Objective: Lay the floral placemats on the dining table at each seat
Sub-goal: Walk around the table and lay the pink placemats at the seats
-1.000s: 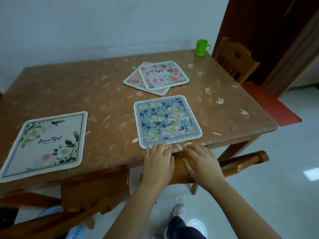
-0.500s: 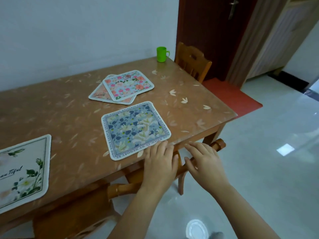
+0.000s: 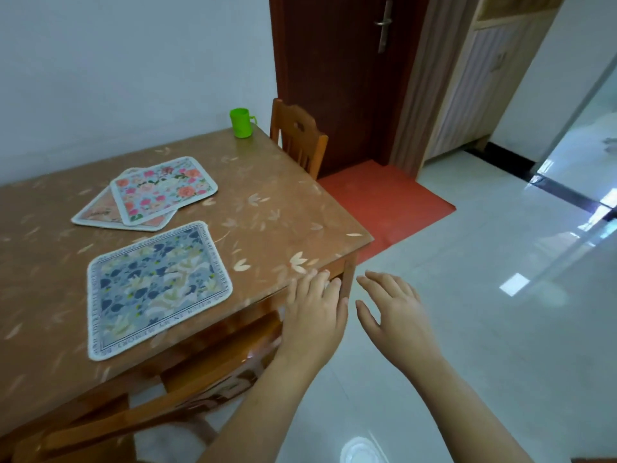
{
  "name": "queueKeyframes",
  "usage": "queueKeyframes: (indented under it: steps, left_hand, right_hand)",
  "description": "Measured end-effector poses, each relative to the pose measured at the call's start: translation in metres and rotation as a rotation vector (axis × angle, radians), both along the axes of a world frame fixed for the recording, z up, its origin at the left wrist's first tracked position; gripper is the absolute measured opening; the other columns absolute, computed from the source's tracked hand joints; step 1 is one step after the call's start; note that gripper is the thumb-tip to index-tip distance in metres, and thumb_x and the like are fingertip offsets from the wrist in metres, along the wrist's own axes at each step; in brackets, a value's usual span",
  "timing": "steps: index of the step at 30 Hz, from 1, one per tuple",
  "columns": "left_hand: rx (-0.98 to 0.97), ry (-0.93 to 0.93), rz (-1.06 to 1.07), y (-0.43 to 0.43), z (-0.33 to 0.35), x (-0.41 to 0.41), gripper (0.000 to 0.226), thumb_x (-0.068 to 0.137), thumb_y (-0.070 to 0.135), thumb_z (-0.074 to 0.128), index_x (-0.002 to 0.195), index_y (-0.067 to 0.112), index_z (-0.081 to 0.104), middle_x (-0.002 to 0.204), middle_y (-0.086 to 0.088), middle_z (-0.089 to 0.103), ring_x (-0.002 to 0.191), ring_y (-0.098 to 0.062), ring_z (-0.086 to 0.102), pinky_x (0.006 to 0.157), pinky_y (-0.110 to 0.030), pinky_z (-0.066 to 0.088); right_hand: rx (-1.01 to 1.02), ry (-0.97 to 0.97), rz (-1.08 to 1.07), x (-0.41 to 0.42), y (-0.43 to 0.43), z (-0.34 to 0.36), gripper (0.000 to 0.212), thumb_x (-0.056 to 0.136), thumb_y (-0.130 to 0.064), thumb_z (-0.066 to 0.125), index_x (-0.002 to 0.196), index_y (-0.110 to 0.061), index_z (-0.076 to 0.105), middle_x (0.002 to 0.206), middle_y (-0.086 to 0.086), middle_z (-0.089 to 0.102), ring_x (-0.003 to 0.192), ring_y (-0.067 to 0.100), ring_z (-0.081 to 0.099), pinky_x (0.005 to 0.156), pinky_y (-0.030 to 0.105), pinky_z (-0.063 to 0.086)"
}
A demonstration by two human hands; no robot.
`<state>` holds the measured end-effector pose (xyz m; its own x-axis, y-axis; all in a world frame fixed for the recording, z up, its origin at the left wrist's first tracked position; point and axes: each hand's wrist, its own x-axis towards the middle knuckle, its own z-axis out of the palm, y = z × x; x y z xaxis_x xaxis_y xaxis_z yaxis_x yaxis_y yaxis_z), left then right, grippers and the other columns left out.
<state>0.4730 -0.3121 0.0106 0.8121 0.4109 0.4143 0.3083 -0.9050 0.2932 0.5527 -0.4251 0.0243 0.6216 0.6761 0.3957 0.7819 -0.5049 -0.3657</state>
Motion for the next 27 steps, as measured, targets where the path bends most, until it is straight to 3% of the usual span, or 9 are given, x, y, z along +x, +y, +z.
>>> queueKeyframes:
  steps: [9,14,18,27]
  left_hand:
    - [-0.066,0.054,-0.030,-0.046,-0.008,0.113,0.031,0.090,0.021,0.052,0.117,0.008,0.057,0.127,-0.013,0.055,0.124,-0.029,0.042,0.105,-0.050,0.026]
    - [-0.009,0.054,-0.070,-0.045,-0.015,0.173,0.026,0.082,0.018,0.064,0.106,0.008,0.062,0.114,-0.013,0.063,0.114,-0.031,0.053,0.096,-0.055,0.037]
    - [0.054,0.037,-0.049,-0.021,-0.020,0.234,0.032,0.075,0.016,0.071,0.104,0.006,0.064,0.110,-0.015,0.065,0.109,-0.033,0.057,0.089,-0.057,0.042]
    - [-0.137,0.035,0.050,0.061,-0.018,0.385,0.030,0.085,0.015,0.059,0.113,0.005,0.061,0.121,-0.015,0.060,0.119,-0.033,0.048,0.099,-0.057,0.035]
  right_hand:
    - [-0.001,0.003,-0.068,0.106,-0.053,-0.013,0.033,0.076,-0.014,0.069,0.107,-0.008,0.063,0.109,0.009,0.066,0.102,0.028,0.060,0.087,0.043,0.047]
    - [-0.005,0.038,-0.127,0.165,-0.054,-0.019,0.033,0.075,-0.013,0.070,0.107,-0.007,0.063,0.109,0.009,0.067,0.101,0.030,0.061,0.088,0.042,0.046]
    - [-0.035,0.037,-0.147,0.222,-0.043,-0.023,0.033,0.074,-0.013,0.070,0.106,-0.008,0.063,0.109,0.008,0.067,0.100,0.029,0.061,0.085,0.043,0.048]
    - [-0.099,0.012,-0.112,0.380,0.027,-0.005,0.034,0.078,-0.014,0.067,0.111,-0.006,0.061,0.112,0.010,0.065,0.105,0.030,0.059,0.090,0.044,0.044]
